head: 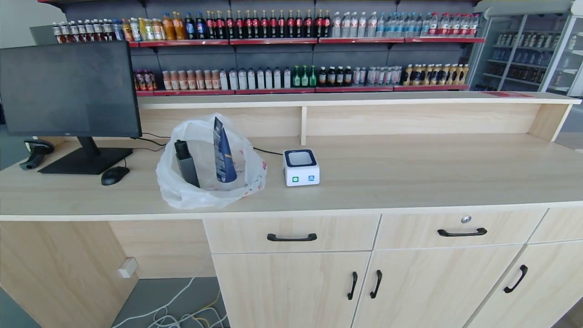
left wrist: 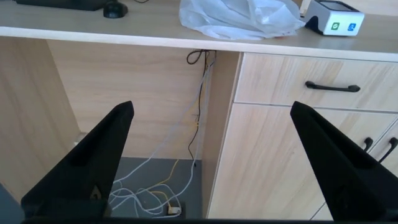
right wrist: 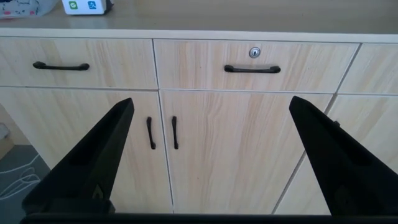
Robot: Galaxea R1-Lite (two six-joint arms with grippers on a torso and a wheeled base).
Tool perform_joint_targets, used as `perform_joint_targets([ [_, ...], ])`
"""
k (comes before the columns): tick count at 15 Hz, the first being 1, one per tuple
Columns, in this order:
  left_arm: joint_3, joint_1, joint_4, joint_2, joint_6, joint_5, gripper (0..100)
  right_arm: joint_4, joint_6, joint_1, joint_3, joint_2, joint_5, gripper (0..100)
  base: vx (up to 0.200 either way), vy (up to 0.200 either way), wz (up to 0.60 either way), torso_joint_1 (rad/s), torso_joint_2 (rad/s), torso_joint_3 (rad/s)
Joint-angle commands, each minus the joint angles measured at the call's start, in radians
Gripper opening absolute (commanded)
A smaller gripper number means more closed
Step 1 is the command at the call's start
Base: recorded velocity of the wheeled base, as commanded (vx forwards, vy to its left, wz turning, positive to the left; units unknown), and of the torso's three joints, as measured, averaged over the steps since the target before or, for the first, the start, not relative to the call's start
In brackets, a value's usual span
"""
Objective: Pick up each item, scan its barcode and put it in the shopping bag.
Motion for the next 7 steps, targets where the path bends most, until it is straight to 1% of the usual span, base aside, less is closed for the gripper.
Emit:
perform_joint_targets([
  [1,0.000,0.000,0.000,0.000,0.000,-0.001,100,0.000,0.000,0.000,0.000,0.000,0.001,100,0.000,0.000,0.00,0.000,0.00,0.000],
  [7,0.000,0.000,-0.001,0.000,0.000,-0.001,100,0.000,-0.002,0.000,0.000,0.000,-0.002,100,0.000,0.000,0.00,0.000,0.00,0.000],
])
